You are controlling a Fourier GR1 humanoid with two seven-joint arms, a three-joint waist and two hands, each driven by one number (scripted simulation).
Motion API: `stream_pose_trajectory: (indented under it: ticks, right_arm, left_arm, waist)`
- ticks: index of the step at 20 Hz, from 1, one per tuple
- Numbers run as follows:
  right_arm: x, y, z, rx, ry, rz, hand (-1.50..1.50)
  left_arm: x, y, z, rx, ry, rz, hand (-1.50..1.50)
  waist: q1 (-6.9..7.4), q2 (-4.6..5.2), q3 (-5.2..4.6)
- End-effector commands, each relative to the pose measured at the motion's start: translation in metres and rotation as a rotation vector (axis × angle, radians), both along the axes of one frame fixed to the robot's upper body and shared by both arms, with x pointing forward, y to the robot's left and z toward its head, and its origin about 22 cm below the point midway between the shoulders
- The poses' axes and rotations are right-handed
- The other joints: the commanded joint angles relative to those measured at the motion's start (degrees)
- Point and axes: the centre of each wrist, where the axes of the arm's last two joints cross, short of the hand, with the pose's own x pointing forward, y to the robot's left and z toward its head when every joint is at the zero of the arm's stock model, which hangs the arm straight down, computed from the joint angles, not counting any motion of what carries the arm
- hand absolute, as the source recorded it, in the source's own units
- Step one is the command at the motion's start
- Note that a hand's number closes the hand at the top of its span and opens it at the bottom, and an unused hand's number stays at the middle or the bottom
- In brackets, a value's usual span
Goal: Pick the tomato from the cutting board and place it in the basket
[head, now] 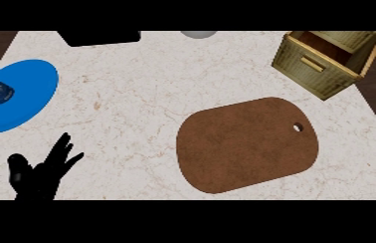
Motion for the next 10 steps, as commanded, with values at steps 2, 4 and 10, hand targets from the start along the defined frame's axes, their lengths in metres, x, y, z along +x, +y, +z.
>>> stream_pose_trajectory:
  ticks: [2, 4, 10]
  right_arm:
    - [-0.005, -0.033, 0.090, 0.143, -0.029, -0.020, 1.50]
    - [-0.017, -0.053, 0.132, 0.145, -0.046, -0.100, 1.50]
    - [-0.020, -0.063, 0.202, 0.232, -0.008, -0.250, 1.50]
  left_arm:
    - [-0.003, -0.005, -0.019, 0.000, 0.112, -0.016, 0.00]
    - [-0.014, -0.002, -0.019, -0.018, 0.100, -0.043, 0.00]
    - [0.008, -0.018, -0.020, -0.008, 0.089, -0.110, 0.00]
  waist:
    - [1.97, 1.01, -0.63]
    - [3.05, 0.82, -0.59]
    - [6.21, 1.60, -0.48]
